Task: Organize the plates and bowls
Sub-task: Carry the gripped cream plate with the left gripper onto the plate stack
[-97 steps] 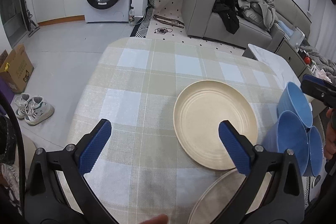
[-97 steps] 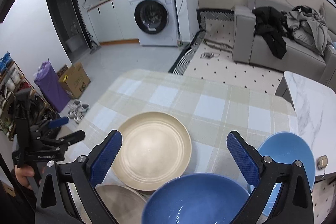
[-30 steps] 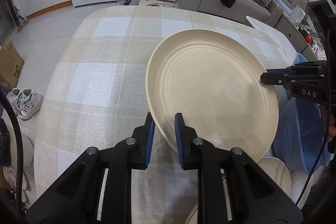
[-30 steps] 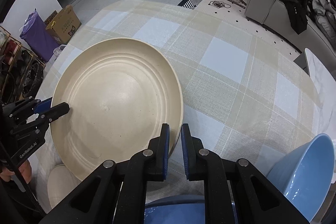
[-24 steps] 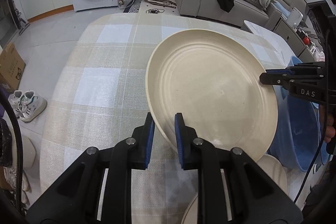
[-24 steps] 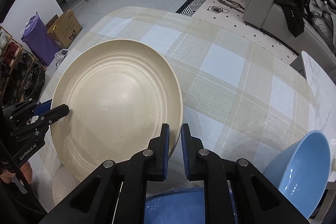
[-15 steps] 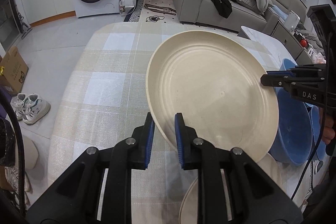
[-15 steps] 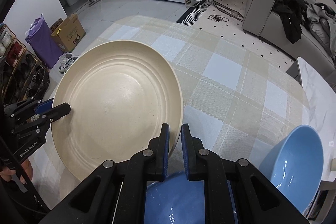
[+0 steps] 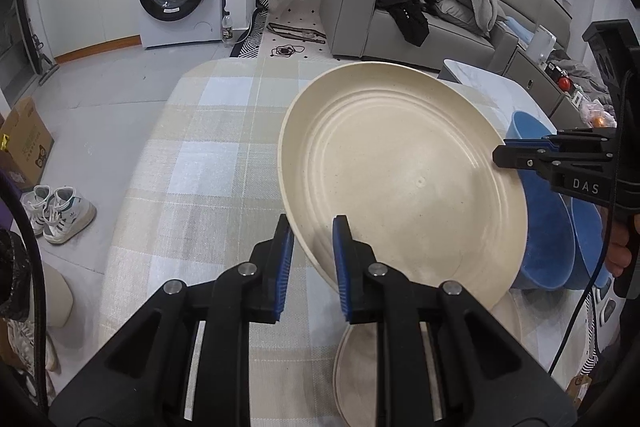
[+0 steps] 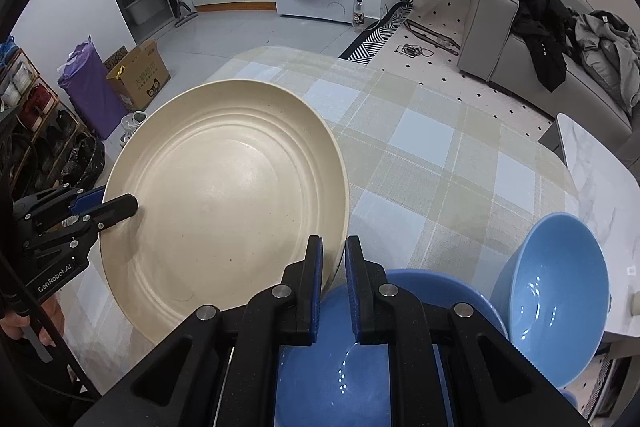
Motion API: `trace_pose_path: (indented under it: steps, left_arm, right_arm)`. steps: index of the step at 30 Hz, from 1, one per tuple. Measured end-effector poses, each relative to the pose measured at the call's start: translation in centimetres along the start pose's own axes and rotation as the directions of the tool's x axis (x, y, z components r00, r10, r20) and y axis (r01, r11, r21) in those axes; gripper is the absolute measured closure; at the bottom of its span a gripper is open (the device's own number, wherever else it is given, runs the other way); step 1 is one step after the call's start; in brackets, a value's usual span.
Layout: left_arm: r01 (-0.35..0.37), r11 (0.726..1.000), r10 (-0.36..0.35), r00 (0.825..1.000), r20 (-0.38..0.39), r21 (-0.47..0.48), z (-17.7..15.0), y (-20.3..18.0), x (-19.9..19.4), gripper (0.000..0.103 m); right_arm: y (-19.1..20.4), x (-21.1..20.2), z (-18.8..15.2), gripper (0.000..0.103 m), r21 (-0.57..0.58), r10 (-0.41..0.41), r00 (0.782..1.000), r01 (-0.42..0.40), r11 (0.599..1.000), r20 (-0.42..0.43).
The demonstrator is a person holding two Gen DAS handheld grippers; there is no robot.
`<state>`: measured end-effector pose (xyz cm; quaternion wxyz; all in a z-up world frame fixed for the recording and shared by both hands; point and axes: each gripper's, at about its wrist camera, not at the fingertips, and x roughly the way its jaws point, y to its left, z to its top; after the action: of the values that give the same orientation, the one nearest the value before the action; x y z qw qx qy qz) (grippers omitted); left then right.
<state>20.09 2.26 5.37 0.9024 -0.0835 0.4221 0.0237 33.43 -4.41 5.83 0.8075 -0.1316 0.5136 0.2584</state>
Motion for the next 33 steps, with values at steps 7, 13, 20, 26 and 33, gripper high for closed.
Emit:
trace_pose_path:
  steps: [7,13,20,26,33]
  left_arm:
    - [0.009,1.000,-0.009,1.000,0.025,0.010,-1.3,0.1,-2.2,0.087]
    - [0.006,1.000,-0.007,0.999,0.038,0.018,-2.8,0.3,-3.6,0.087]
    - [0.009,0.999,-0.011,0.999,0.033,0.038,-4.5,0.0,-4.4,0.087]
    - [0.021,0.998,-0.022,0.999,0.032,0.053,-5.7,-0.5,-5.0,0.087]
    - [0.040,0.997,-0.042,0.999,0.029,0.070,-7.3,-0.4,-5.7,0.087]
  right_arm:
    - [1.2,-1.7,-1.2,0.091,-0.006,-0.010,0.999,0.011,1.000,0.031]
    - [2.3,-2.6,-2.3,0.091,-0.019,-0.013,0.999,0.014,1.000,0.049]
    - [2.8,-3.1,-4.1,0.091,-0.009,-0.003,0.998,0.004,1.000,0.061]
    - [3.2,-3.9,-5.6,0.091,0.001,-0.006,0.997,0.006,1.000,0.074]
    - [3.8,-4.9,-7.3,0.091,0.019,-0.004,0.995,0.002,1.000,0.096]
